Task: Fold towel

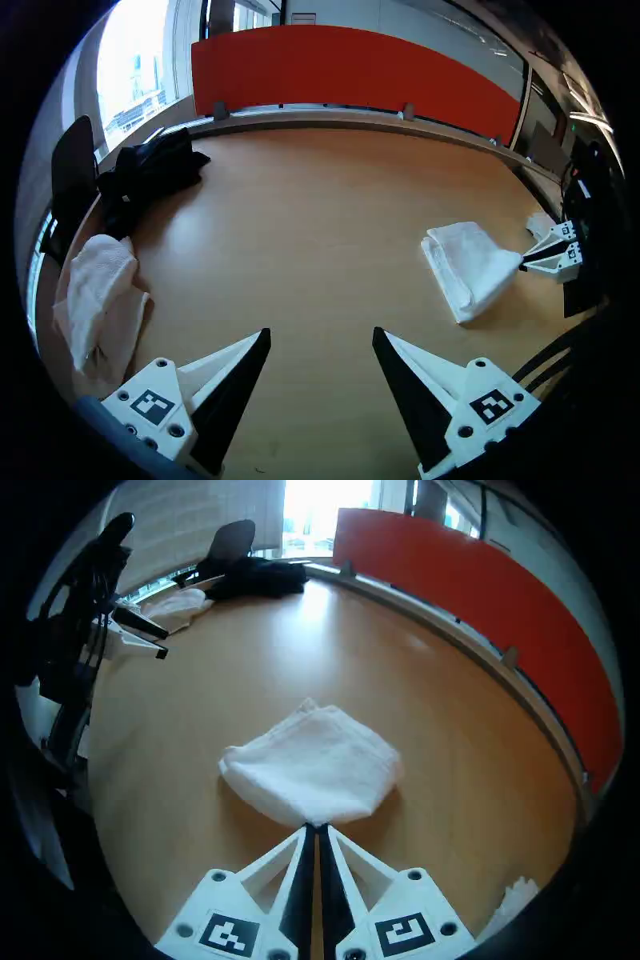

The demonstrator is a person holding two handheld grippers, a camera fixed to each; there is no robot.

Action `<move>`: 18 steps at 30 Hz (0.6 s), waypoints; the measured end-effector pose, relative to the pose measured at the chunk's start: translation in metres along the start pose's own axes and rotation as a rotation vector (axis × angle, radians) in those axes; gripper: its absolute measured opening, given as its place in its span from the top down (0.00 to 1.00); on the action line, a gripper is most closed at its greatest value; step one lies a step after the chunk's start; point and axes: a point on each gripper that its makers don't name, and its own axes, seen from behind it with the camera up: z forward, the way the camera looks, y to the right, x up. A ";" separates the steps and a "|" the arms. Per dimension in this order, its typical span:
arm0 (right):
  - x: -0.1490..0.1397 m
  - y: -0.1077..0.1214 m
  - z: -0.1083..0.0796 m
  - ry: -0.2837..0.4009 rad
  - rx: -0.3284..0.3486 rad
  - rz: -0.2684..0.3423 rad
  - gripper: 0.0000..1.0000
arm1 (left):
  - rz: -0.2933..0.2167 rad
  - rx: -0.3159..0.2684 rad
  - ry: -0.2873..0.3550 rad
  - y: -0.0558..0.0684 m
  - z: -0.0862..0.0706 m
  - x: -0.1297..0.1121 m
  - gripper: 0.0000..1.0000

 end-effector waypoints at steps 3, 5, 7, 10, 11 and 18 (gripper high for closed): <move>0.019 0.005 -0.006 0.032 -0.010 -0.017 0.97 | 0.001 -0.002 0.006 0.000 -0.001 0.003 0.06; 0.031 0.009 -0.010 0.052 -0.018 -0.028 0.97 | 0.001 -0.003 0.011 0.000 -0.002 0.004 0.06; 0.044 0.013 -0.015 0.072 -0.026 -0.039 0.97 | 0.002 -0.004 0.016 -0.001 -0.003 0.006 0.06; 0.063 0.019 -0.022 0.102 -0.037 -0.054 0.97 | 0.003 -0.005 0.023 -0.001 -0.004 0.009 0.06; 0.069 0.021 -0.024 0.111 -0.041 -0.059 0.97 | 0.003 -0.005 0.025 -0.001 -0.004 0.010 0.06; 0.108 0.033 -0.041 0.179 -0.068 -0.079 0.97 | 0.004 -0.009 0.039 -0.001 -0.007 0.016 0.06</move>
